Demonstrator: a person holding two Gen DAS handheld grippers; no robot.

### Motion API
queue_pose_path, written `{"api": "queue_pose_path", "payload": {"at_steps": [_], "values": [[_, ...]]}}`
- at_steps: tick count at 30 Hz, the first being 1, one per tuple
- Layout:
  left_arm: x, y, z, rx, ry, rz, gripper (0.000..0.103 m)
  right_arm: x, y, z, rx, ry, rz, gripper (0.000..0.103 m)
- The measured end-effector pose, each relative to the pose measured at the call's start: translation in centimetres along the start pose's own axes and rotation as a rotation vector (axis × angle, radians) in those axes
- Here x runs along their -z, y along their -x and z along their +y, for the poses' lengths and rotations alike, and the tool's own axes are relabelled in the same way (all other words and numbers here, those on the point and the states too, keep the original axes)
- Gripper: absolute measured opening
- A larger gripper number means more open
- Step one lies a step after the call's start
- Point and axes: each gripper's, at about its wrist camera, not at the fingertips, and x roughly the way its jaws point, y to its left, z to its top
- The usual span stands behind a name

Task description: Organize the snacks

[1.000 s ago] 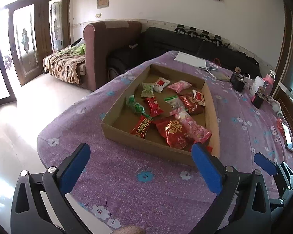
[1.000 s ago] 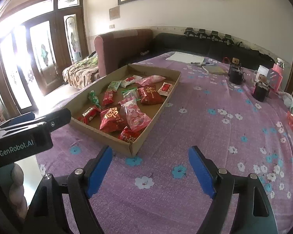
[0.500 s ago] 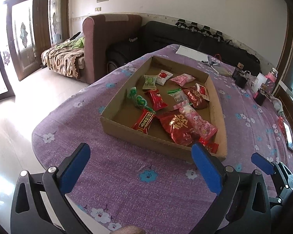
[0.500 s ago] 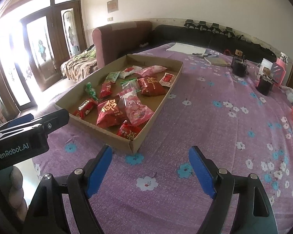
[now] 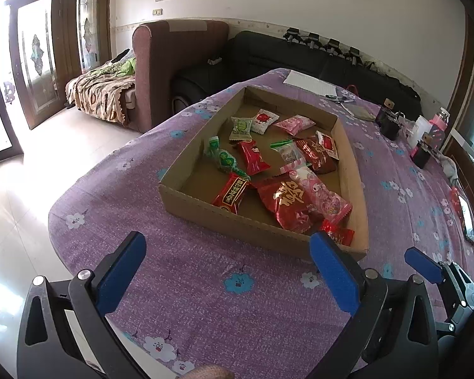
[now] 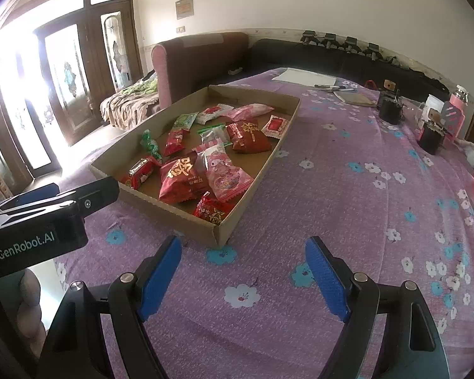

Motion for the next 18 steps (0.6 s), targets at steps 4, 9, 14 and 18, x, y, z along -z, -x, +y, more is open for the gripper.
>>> {"api": "queue_pose_path", "payload": {"at_steps": [4, 9, 14, 18], "values": [[0.03, -0.07, -0.1, 0.001, -0.001, 0.002, 0.103, 0.03, 0.01, -0.03, -0.001, -0.001, 0.0, 0.082], [0.11, -0.1, -0.25, 0.004, -0.004, 0.004, 0.103, 0.12, 0.05, -0.11, -0.006, -0.006, 0.003, 0.082], [0.16, -0.12, -0.29, 0.006, -0.004, 0.005, 0.103, 0.17, 0.06, -0.12, -0.008, -0.008, 0.003, 0.082], [0.15, -0.12, -0.27, 0.006, -0.005, 0.005, 0.103, 0.2, 0.02, -0.06, -0.009, -0.006, 0.003, 0.082]]}}
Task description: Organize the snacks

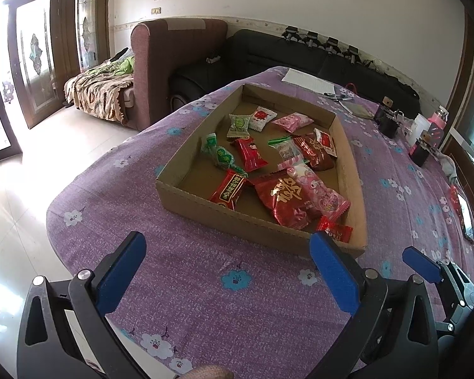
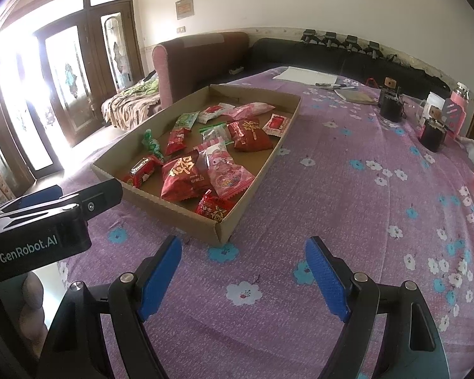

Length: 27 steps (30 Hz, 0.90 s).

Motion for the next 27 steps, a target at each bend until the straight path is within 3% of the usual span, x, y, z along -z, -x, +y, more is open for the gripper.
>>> {"api": "queue_pose_path", "payload": {"at_steps": [27], "values": [[0.23, -0.04, -0.19, 0.006, -0.005, 0.009, 0.103, 0.1, -0.04, 0.05, -0.009, -0.002, 0.0, 0.082]]}}
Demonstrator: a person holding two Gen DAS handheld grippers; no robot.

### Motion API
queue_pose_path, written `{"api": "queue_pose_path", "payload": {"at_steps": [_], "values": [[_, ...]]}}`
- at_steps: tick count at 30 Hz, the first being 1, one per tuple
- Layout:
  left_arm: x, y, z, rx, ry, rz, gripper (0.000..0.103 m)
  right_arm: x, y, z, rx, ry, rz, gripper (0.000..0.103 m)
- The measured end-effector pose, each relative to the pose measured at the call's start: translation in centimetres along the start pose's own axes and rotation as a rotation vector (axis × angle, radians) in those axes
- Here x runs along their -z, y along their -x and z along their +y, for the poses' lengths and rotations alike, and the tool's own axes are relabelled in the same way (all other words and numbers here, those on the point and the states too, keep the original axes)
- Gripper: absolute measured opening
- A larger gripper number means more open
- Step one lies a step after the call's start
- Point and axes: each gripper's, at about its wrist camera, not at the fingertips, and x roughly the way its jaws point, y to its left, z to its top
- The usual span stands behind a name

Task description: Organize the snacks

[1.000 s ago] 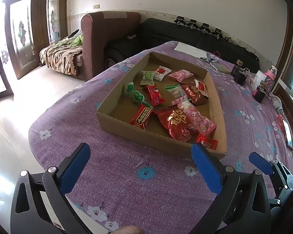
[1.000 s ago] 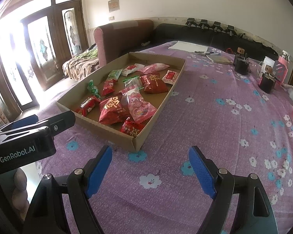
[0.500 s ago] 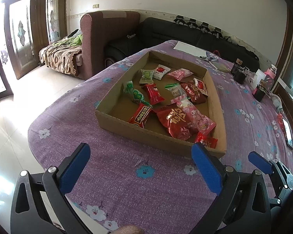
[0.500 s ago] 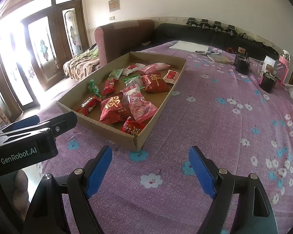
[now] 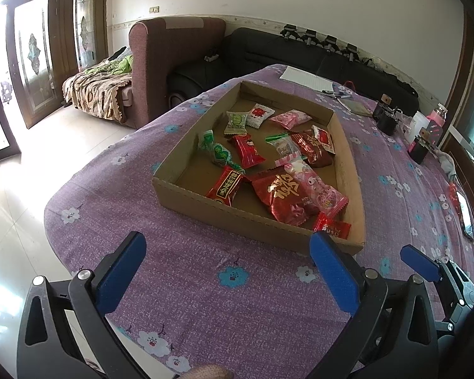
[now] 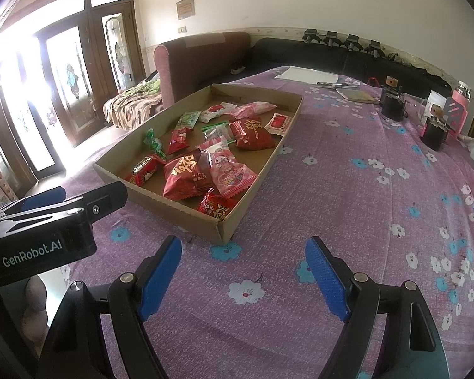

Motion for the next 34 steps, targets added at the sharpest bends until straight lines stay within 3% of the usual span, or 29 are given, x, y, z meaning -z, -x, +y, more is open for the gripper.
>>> {"api": "queue_pose_path", "payload": {"at_steps": [34], "values": [[0.12, 0.66, -0.24, -0.015, 0.0, -0.024, 0.103, -0.02, 0.31, -0.32, 0.006, -0.001, -0.006, 0.082]]}}
